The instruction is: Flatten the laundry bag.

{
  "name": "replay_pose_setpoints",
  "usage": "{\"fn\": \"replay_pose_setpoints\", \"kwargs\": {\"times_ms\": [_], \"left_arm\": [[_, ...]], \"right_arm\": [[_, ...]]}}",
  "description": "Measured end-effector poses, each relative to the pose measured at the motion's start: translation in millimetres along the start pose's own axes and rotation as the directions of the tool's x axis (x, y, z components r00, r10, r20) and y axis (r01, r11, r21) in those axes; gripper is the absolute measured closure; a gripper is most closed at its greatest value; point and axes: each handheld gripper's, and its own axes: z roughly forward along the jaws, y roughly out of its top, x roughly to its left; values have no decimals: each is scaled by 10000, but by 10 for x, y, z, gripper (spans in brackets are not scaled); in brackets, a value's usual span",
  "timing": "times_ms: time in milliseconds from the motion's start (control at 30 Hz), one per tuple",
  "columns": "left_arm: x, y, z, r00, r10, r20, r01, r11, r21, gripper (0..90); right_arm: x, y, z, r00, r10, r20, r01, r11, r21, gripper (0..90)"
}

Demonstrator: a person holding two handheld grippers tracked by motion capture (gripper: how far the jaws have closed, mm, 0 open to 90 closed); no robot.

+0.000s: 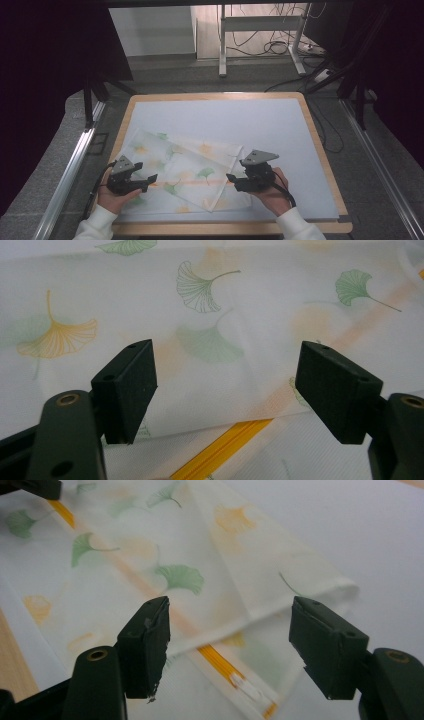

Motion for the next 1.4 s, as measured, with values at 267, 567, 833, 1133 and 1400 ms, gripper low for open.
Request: {"fn": "replay_pose_setpoints", "kwargs": {"times_ms": [267, 567, 833, 1133, 1400], "left_arm": [[-7, 2, 2, 9999, -82, -88, 82, 10000, -50, 242], [-9, 7, 5, 10000, -76, 4, 76, 9999, -139, 242], [-7, 6, 6, 10000, 44, 21, -44, 10000, -53, 242], [-7, 8, 12, 10000, 19, 30, -19, 10000, -29, 242], [-9, 6, 21, 10000, 65, 6, -65, 10000, 7, 240]], "right_arm": [[171, 227, 265, 9965, -399, -730, 408, 9991, 102, 326], [343, 203, 383, 9910, -571, -1211, 606, 9978, 253, 326], [443, 207, 463, 9881, -617, -1409, 682, 9968, 419, 335], [642, 189, 623, 9766, -855, -1971, 1048, 9905, 894, 353], [857, 212, 872, 9638, -1454, -2233, 1827, 9706, 1565, 348]]}}
